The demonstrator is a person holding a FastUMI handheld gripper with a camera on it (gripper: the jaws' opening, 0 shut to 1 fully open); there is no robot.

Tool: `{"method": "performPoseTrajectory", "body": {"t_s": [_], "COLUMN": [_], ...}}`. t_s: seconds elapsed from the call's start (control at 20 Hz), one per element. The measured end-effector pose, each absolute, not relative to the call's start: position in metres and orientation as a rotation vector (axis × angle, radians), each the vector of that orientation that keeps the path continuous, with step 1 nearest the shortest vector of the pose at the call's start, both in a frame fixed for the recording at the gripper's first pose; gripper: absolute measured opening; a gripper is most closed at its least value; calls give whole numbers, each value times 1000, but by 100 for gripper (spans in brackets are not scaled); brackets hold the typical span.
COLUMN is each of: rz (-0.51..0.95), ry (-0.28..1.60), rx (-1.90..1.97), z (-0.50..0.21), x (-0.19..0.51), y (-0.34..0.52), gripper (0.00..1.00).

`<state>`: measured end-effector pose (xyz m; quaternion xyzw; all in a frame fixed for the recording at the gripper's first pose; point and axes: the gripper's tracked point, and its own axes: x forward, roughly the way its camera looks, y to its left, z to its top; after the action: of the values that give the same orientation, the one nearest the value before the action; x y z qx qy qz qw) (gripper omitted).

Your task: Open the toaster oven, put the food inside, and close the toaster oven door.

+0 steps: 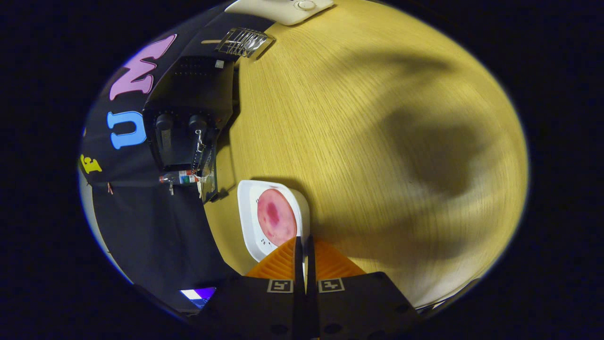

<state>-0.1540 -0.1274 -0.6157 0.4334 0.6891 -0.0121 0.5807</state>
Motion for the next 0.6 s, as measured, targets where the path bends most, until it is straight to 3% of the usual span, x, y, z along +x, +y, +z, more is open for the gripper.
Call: {"method": "performPoseTrajectory", "body": {"t_s": [0.6], "rz": [-72], "ry": [1317], "rx": [1196], "z": [-526], "x": [-98], "y": [-44], "gripper": [5]}}
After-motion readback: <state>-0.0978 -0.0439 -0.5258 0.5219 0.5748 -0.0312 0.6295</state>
